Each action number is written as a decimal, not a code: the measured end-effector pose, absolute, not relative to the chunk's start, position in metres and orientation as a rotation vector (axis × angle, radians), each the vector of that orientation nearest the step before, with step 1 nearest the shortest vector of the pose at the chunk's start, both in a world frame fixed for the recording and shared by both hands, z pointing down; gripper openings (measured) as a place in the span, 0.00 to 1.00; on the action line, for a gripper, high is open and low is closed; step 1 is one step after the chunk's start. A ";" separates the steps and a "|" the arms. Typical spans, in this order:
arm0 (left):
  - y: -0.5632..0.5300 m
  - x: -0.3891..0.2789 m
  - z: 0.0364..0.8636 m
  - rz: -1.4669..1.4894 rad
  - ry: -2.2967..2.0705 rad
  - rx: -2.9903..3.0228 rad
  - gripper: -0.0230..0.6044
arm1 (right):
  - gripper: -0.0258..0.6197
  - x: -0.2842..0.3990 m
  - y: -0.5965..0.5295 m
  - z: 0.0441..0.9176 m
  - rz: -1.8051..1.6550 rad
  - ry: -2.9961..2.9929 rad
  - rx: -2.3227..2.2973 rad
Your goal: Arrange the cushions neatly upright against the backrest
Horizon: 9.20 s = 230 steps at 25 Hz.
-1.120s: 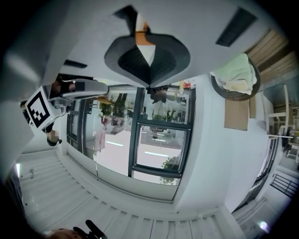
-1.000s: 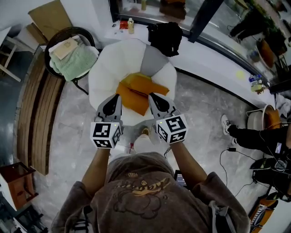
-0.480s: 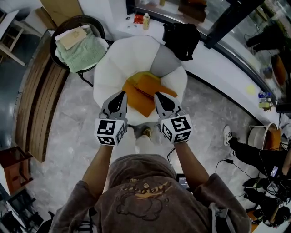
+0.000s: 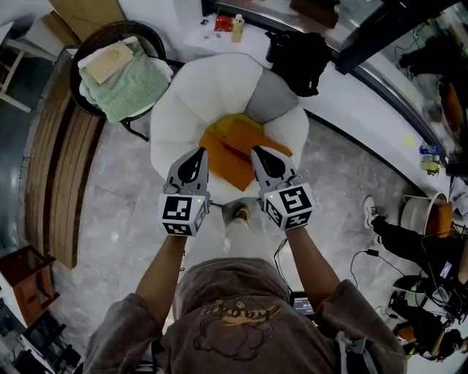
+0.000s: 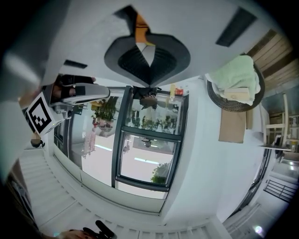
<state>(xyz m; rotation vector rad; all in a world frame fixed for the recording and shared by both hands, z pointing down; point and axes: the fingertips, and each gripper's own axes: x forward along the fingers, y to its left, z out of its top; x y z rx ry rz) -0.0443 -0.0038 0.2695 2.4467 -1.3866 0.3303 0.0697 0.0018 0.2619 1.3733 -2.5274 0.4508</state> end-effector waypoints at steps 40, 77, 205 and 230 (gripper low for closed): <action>-0.019 -0.069 0.639 0.505 -1.219 2.074 0.07 | 0.08 0.004 -0.023 0.621 0.612 -2.259 1.042; -0.016 -0.065 0.835 0.621 -1.134 1.700 0.10 | 0.12 0.000 -0.026 0.824 0.773 -1.949 0.785; -0.032 0.016 0.761 0.496 -1.286 1.528 0.23 | 0.21 0.076 -0.065 0.745 0.569 -2.026 0.477; -0.008 0.040 0.813 0.389 -1.184 1.408 0.05 | 0.08 0.088 -0.048 0.789 0.639 -1.930 0.519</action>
